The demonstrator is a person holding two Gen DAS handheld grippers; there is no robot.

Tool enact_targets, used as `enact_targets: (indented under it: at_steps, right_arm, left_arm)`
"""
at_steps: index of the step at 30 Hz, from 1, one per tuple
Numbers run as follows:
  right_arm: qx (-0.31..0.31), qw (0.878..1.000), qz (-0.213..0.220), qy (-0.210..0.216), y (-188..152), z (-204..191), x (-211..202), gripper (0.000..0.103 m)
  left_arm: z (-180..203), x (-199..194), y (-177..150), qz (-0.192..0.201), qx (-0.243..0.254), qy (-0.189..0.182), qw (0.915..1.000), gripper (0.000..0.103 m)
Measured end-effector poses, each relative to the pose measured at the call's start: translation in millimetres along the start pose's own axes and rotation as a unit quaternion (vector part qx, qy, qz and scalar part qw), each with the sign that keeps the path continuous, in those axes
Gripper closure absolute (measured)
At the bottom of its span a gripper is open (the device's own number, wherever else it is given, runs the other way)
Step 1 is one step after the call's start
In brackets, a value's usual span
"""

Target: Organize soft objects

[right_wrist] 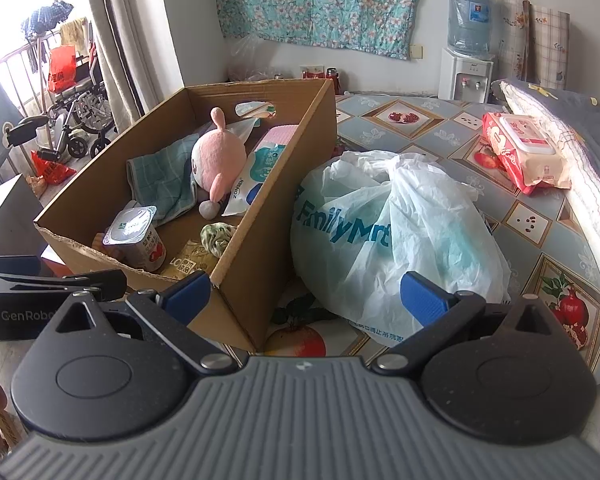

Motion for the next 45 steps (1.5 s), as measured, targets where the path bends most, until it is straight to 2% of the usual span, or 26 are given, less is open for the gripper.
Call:
enact_targets:
  at_steps: [45]
  right_arm:
    - [0.007, 1.000, -0.007, -0.001, -1.7, 1.6, 3.6, 0.001]
  left_arm:
    - [2.3, 4.5, -3.1, -0.011, -0.003, 0.000, 0.9999, 0.001]
Point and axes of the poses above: each gripper's, at about its wrist camera, not at the fingertips, and x roughly the way its jaws point, z to its right, y to its top, the point moved 6 cm from there along x, roughly the way its jaws point, and after that the axes turned 15 degrees about y, right-handed, at the moved point
